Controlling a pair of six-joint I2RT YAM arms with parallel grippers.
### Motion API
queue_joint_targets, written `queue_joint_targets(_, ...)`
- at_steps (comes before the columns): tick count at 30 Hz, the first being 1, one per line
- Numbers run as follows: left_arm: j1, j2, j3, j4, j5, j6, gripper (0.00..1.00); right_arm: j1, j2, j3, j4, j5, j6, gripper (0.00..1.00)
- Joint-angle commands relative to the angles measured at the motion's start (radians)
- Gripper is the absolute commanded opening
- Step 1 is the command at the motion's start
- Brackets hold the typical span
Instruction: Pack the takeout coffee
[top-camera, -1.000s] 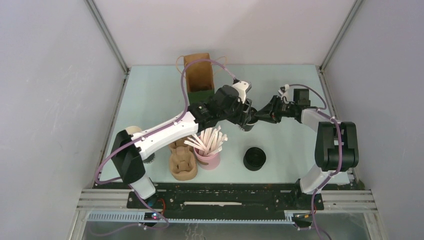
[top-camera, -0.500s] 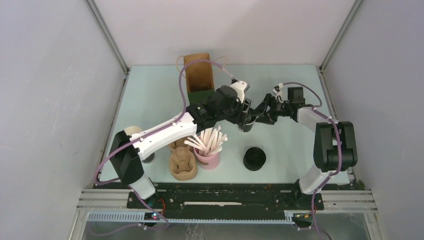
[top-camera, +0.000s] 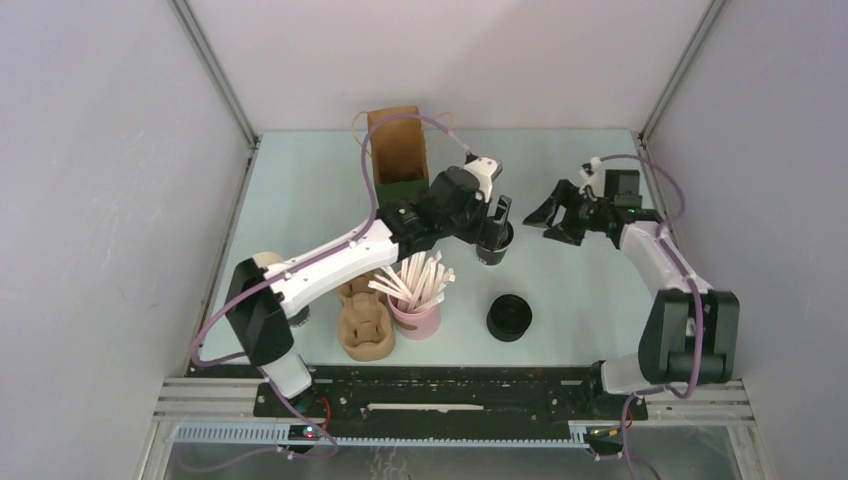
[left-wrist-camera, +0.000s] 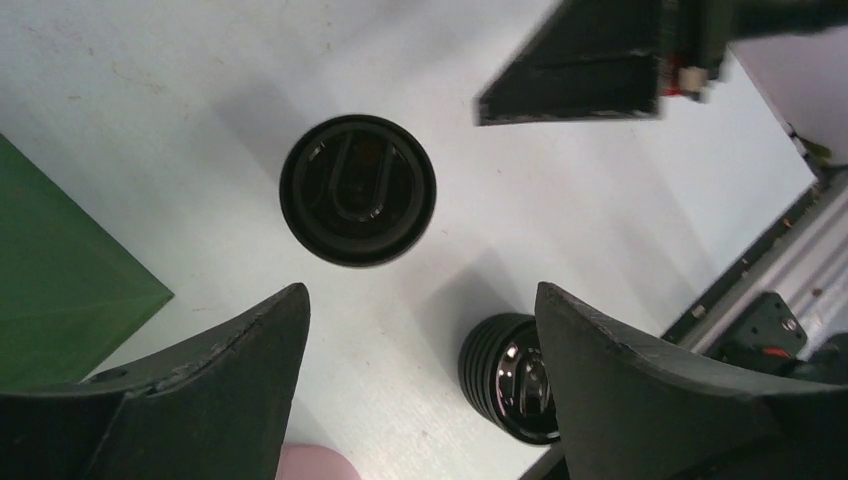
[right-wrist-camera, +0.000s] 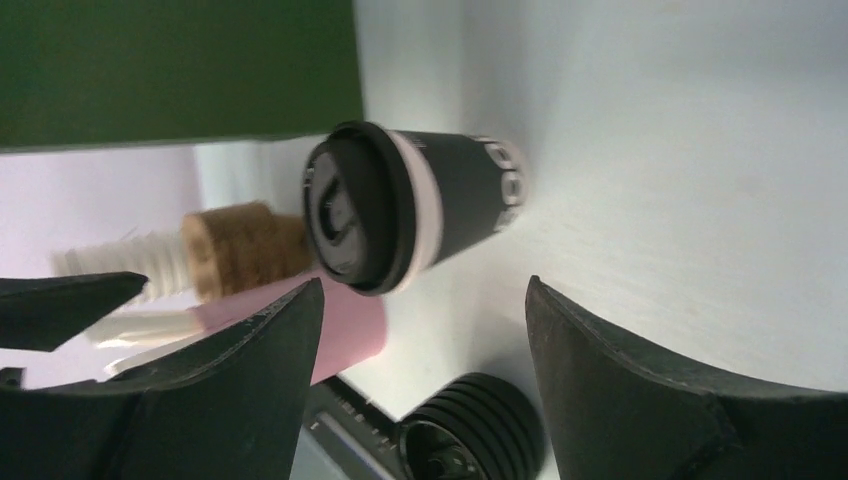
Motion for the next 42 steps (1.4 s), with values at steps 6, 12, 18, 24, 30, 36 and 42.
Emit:
queue_joint_targets(6,-0.008,0.242,0.317,-0.146,-0.189,0.032,0.91,-0.049,-0.314,-0.121,-0.184,0.368,-0.167,0.87)
queue_joint_targets(12,-0.025,0.38,0.451,-0.182,-0.258,0.076,0.94,-0.08,-0.368,-0.202,-0.153,0.319,-0.172,0.87)
queue_joint_targets(18,-0.025,0.454,0.531,-0.222,-0.275,0.067,0.97,-0.113,-0.353,-0.221,-0.116,0.249,-0.162,0.87)
queue_joint_targets(24,-0.023,0.48,0.537,-0.24,-0.227,0.025,1.0,-0.13,-0.341,-0.233,-0.088,0.206,-0.154,0.87)
queue_joint_targets(30,-0.022,0.496,0.539,-0.259,-0.242,0.012,1.0,-0.144,-0.346,-0.243,-0.068,0.182,-0.146,0.86)
queue_joint_targets(36,-0.016,0.512,0.54,-0.27,-0.236,0.017,1.0,-0.146,-0.349,-0.25,-0.06,0.169,-0.145,0.86)
queue_joint_targets(42,-0.005,0.519,0.539,-0.284,-0.208,0.013,1.0,-0.148,-0.353,-0.252,-0.055,0.162,-0.143,0.86)
